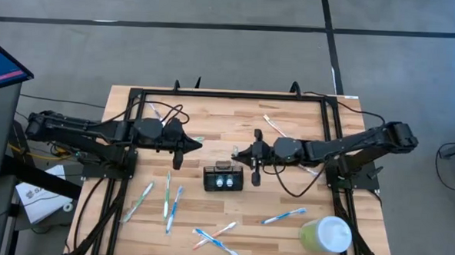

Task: Pick & Place toothbrushing station
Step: Put the top left orange toothbrush into the top right section of the mesh organizer

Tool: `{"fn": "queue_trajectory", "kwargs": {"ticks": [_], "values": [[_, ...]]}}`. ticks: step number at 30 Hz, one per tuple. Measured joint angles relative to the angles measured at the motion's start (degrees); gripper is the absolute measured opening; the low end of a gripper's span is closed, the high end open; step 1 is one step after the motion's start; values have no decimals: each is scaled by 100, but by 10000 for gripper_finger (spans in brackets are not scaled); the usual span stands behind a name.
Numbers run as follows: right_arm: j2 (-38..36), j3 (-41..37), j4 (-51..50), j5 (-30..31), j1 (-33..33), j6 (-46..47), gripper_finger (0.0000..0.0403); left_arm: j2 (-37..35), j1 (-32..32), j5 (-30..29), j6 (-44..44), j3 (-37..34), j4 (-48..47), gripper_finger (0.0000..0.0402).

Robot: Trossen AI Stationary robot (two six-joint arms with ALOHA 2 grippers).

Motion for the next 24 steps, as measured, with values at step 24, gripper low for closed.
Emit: {"fn": "queue_trajectory", "kwargs": {"ticks": [24], "values": [[85, -1185, 1488, 503, 195, 418, 8, 2, 0, -59, 11, 0, 33, 0]]}}
